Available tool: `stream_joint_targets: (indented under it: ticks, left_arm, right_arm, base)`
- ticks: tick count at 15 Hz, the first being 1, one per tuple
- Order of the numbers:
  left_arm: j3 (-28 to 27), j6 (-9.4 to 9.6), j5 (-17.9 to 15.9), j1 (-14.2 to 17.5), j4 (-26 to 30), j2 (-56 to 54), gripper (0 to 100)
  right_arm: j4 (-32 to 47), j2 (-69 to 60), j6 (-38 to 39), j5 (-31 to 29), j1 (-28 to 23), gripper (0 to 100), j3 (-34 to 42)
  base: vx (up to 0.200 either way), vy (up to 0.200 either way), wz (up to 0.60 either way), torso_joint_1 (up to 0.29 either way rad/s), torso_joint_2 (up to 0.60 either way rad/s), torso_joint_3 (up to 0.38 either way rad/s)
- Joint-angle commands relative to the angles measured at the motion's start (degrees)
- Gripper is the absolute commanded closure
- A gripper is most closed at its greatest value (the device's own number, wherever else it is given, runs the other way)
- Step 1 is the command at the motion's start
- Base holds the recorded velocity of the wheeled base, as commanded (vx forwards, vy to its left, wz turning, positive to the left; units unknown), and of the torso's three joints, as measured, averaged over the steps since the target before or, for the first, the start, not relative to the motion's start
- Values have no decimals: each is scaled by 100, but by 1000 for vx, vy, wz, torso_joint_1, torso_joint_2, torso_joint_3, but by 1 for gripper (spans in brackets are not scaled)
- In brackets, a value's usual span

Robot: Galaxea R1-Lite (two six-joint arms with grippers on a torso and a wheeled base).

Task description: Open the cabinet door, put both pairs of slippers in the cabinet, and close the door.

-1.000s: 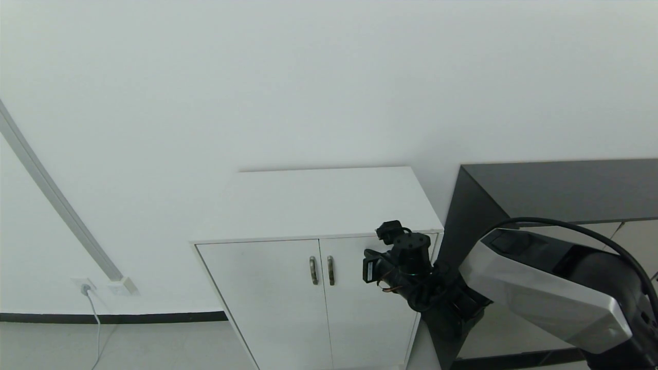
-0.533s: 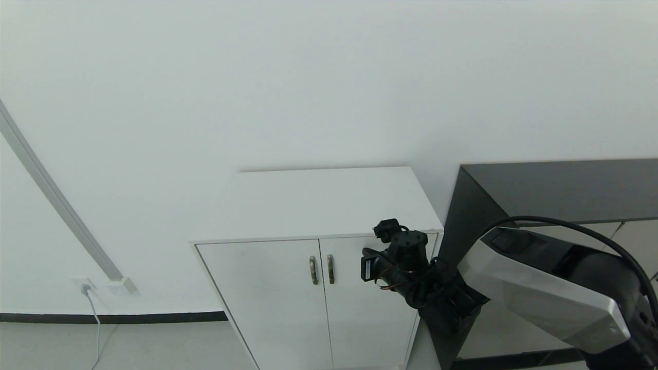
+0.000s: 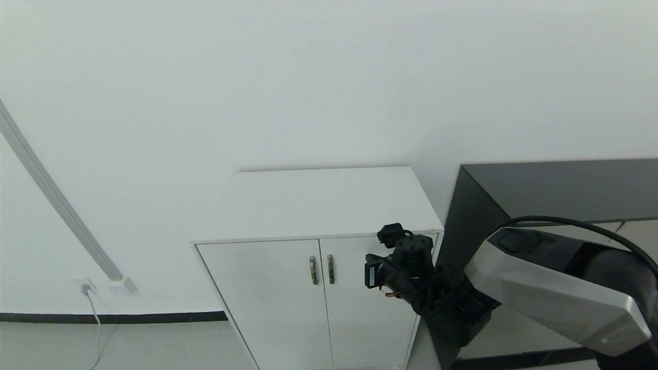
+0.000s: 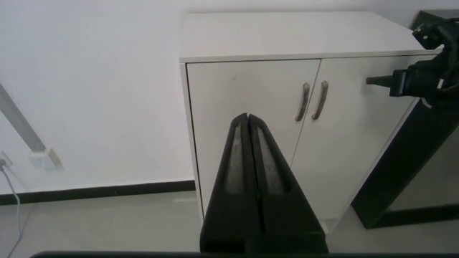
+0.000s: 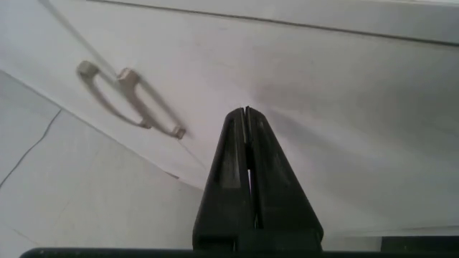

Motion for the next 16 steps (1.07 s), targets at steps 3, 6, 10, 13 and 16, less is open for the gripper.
stream_joint_targets:
  ticks: [3,6,10,13,16]
  left_arm:
    - [0,-2,1,-7,0,-1,100]
    - [0,-2,1,-7,0,-1,100]
    - [0,-2,1,2,0,-1,100]
    - [0,-2,1,-7,0,-1,100]
    - [0,-2,1,-7,0,-1,100]
  right_arm:
    - [-182,-1120,0,-114,84,100,1045]
    - [-367,-1894,44,-492,-118,100,1933]
    - [-876,-2570,0,-641,-654,100,3049]
    - [-920,-3607,-202,-694,-1278,100,4156]
    - [-885,-4522,-589,-729,-2034,100,4912]
  base:
    - [0,0,0,0,0,0]
    - [0,0,0,0,0,0]
    - [0,0,0,0,0,0]
    - [0,0,0,0,0,0]
    - [0,0,0,0,0,0]
